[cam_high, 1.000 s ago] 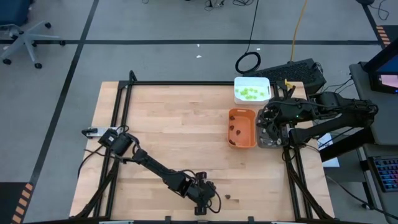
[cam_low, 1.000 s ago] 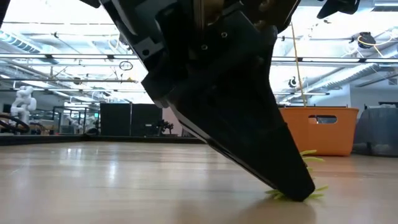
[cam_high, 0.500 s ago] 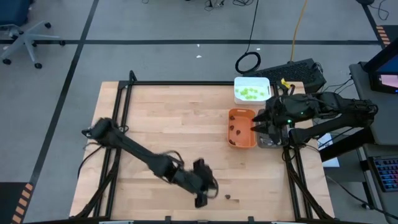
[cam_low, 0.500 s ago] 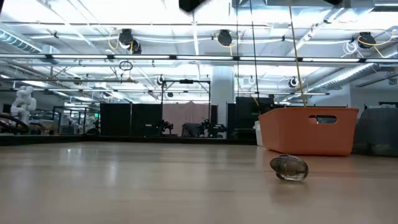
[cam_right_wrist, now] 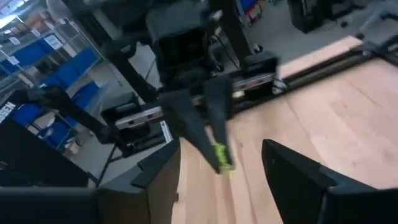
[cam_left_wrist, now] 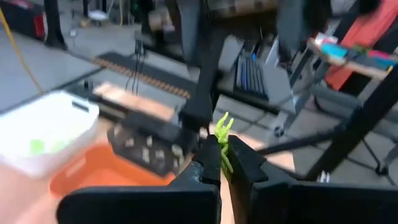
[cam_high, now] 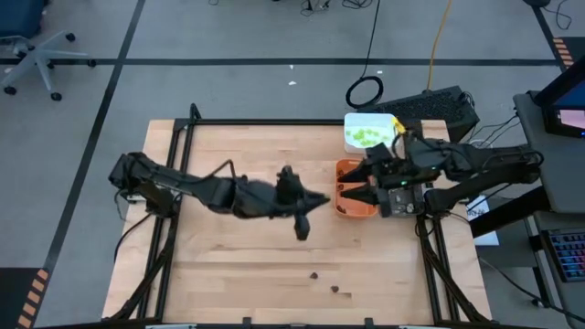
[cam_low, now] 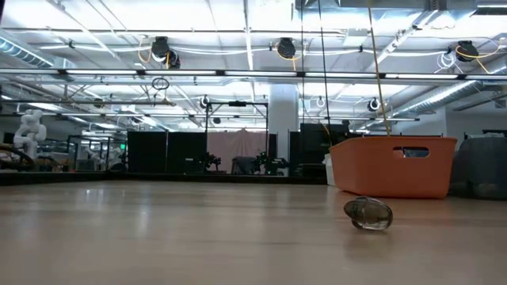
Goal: Sort Halloween decoration
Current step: Put the green spider toy into the white bin
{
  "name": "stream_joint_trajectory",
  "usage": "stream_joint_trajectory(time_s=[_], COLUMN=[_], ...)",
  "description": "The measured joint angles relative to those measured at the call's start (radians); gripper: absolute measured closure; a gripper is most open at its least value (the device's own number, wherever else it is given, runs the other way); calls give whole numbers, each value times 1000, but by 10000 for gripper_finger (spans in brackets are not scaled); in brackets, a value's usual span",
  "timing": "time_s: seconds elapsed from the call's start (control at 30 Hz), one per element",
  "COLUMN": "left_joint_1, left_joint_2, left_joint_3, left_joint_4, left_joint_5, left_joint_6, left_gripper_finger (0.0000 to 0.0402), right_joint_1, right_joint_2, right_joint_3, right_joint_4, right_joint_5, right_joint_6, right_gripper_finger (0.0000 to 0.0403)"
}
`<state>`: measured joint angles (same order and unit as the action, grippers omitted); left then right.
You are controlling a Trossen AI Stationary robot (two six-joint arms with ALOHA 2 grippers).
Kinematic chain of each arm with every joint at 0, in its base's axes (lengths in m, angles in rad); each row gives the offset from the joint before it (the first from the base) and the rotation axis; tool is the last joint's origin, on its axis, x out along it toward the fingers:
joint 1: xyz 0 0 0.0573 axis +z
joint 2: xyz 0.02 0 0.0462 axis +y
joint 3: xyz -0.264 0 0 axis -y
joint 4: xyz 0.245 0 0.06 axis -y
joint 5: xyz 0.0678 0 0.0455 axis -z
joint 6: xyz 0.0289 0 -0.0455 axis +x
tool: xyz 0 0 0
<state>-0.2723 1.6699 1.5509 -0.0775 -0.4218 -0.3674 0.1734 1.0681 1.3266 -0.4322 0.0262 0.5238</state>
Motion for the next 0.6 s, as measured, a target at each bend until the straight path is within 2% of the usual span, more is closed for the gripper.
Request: stream_joint_trajectory(time_s=[0.2,0.6], left_joint_1=[55,80], left_joint_2=[-19,-19], left_joint_3=[0,0], left_joint_4=[54,52], left_joint_5=[105,142], left_joint_6=[38,42], left_gripper_finger=[397,397], right_joint_1=[-1,-1], right_joint_2=[60,102], right_joint_3=[0,0], right_joint_4=[118,114], right_joint_5=[23,29], right_joint_6=[-34,-43], right_gripper_finger=[218,287])
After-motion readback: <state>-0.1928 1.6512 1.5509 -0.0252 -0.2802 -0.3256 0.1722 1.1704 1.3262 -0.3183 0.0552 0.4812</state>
